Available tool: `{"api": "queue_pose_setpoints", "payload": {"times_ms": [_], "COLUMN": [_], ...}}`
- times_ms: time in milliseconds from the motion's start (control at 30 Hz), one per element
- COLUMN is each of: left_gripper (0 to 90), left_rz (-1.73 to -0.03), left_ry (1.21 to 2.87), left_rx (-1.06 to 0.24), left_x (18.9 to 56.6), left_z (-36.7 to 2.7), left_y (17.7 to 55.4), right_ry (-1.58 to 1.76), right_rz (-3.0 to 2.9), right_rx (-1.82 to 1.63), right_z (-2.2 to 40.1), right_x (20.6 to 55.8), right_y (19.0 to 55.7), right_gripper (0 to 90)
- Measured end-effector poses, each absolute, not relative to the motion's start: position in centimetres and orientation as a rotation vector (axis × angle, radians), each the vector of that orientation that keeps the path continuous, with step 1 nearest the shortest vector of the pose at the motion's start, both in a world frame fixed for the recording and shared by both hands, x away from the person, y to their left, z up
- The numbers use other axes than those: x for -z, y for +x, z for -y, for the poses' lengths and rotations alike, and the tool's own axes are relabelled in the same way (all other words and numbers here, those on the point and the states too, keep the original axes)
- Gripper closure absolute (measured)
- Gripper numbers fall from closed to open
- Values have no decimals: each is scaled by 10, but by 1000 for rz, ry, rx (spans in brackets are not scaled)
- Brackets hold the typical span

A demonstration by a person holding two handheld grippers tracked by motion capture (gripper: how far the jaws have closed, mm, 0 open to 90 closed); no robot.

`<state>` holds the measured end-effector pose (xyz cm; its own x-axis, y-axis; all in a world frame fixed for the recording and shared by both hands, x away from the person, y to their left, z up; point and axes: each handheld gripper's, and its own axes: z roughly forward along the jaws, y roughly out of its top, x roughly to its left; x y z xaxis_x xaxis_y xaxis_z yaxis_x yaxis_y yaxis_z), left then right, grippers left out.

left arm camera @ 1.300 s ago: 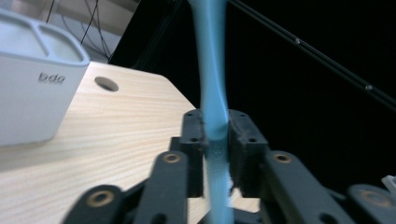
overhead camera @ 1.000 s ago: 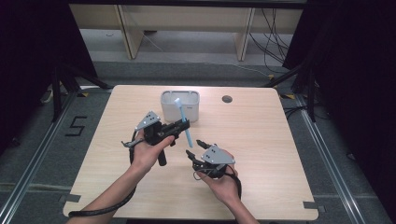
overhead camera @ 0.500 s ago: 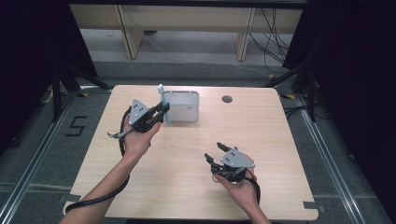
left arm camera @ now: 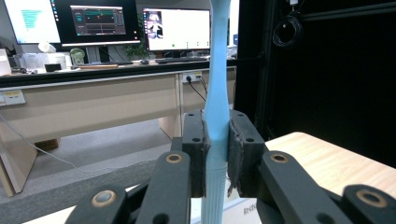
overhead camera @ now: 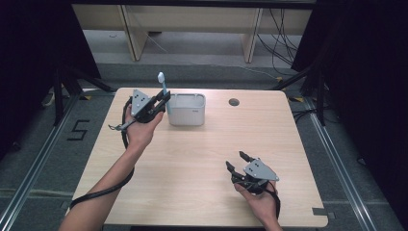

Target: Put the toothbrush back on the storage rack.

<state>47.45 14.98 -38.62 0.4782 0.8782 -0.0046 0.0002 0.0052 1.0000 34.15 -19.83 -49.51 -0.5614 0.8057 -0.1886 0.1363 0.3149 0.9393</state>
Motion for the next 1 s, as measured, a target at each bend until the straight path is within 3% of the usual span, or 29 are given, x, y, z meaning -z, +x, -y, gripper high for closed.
{"api": "queue_pose_setpoints", "payload": {"times_ms": [1000], "left_gripper": [784], "left_rz": [-882], "left_ry": [1355], "left_rx": [-888], "left_x": [384], "left_z": [-147], "left_y": [513], "right_ry": [888], "right_rz": [-1900], "right_rx": [-1286], "right_z": [196], "right_x": [502], "right_y": [339], "right_gripper": [394]}}
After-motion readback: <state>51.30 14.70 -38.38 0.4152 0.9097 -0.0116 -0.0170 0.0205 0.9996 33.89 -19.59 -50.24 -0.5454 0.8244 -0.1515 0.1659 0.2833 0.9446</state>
